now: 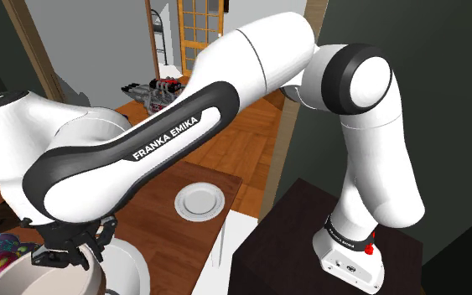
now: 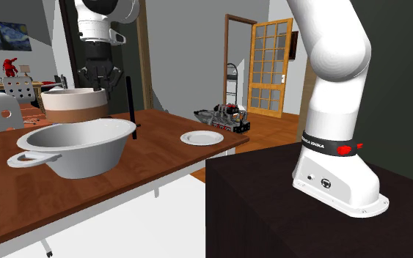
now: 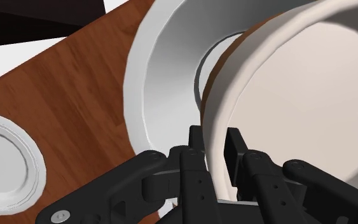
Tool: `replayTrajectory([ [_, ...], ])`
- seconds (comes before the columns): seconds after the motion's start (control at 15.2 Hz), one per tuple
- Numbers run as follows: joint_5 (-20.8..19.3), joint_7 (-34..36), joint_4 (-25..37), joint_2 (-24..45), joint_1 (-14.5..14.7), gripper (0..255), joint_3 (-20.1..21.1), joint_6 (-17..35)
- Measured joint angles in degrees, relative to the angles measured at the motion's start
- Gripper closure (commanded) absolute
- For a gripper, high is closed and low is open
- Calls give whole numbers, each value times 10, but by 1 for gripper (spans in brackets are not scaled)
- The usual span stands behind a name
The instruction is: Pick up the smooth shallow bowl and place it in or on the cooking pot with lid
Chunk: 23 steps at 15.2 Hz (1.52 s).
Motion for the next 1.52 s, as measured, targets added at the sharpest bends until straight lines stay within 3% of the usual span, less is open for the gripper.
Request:
replayTrajectory([
  [0.53,-13,7,-30,25,3,255,-8,52],
  [0.99,-15,8,-32,29,4,255,-9,58],
  [1.06,-15,8,-32,29,4,0,-9,58],
  [1.52,-13,6,-26,26,3,0,-8,50],
])
